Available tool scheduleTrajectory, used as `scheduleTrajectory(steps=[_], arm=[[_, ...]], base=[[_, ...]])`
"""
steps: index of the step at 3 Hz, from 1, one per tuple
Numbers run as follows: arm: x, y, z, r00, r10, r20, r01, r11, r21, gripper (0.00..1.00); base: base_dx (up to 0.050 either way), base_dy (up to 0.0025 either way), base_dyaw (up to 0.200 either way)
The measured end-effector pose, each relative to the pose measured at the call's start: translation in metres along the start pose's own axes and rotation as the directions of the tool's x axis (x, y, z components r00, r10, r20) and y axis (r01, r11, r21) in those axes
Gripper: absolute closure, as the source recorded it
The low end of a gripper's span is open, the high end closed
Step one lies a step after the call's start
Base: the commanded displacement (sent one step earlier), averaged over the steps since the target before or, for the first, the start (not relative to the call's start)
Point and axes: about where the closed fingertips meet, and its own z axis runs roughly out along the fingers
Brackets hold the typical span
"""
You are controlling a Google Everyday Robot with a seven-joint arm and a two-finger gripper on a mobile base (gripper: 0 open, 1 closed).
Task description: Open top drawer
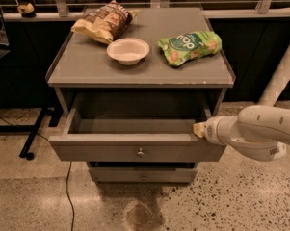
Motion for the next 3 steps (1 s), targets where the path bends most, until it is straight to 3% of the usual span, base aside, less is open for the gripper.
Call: scheduleTrajectory(steps=[1, 2, 3], arm=[[0.0148, 0.0026, -0.0102, 0.998, 0.015, -0.059, -0.016, 0.9999, -0.002, 1.0], [0.0148, 0.0026, -0.0102, 0.998, 0.015, -0.059, -0.016, 0.9999, -0.002, 1.0], [0.0234, 0.0121, -0.0042, 0.995, -0.017, -0.094, 0.015, 0.9996, -0.024, 1.0]], base=[[0.0, 0.0, 0.0], [0.0, 0.0, 0.0], [0.0, 0.0, 0.0]])
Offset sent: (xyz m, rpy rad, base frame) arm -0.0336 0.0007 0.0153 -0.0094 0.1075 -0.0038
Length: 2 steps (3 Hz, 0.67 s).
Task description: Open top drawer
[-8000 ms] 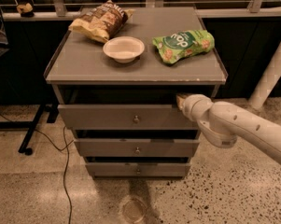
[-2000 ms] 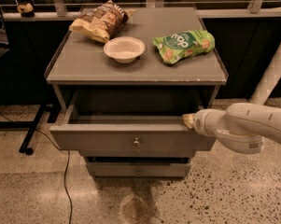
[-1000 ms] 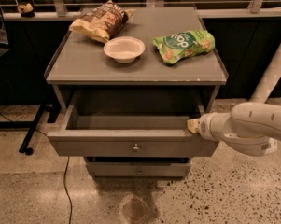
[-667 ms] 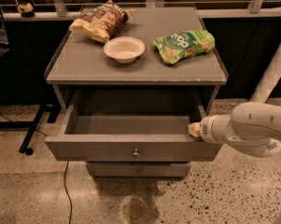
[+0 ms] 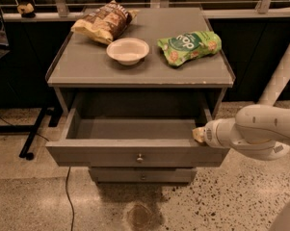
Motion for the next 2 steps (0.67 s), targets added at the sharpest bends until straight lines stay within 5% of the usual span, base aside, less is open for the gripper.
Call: scheduleTrajectory(steps=[2], arm=[[0.011, 0.0, -0.004, 1.0, 0.009, -0.025, -0.009, 0.9999, -0.015, 1.0]], base=[[0.0, 0.0, 0.0]])
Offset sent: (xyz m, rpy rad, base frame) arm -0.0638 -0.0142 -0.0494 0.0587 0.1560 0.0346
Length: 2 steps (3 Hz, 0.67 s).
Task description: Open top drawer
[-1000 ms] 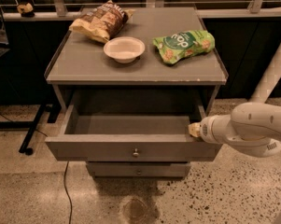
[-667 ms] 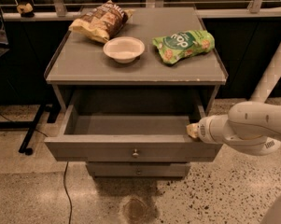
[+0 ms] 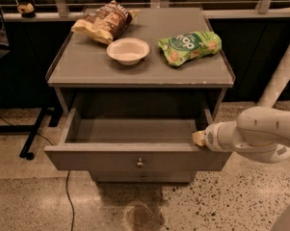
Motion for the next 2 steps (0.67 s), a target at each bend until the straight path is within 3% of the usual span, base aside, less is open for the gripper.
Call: scheduleTrajectory(steps=[2], arm=[[0.0111, 0.0022, -0.0055, 1.0, 0.011, -0.026, -0.011, 0.9998, -0.014, 1.0]], base=[[0.0, 0.0, 0.0]])
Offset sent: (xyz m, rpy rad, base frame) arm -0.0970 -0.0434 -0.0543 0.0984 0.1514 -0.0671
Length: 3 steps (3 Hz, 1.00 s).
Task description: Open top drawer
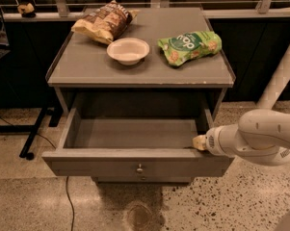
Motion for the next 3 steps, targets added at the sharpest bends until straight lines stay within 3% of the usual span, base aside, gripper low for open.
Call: scheduleTrajectory(steps=[1, 2, 3], arm=[[-0.011, 0.007, -0.003, 0.999, -0.015, 0.029, 0.015, 0.9999, -0.005, 1.0], [-0.033, 0.01, -0.022, 0.993, -0.037, 0.109, 0.037, 0.9993, 0.006, 1.0], [-0.06, 0.013, -0.047, 0.978, -0.043, 0.202, 0.042, 0.9991, 0.008, 1.0]], base=[[0.0, 0.0, 0.0], [0.0, 0.0, 0.0], [0.0, 0.0, 0.0]])
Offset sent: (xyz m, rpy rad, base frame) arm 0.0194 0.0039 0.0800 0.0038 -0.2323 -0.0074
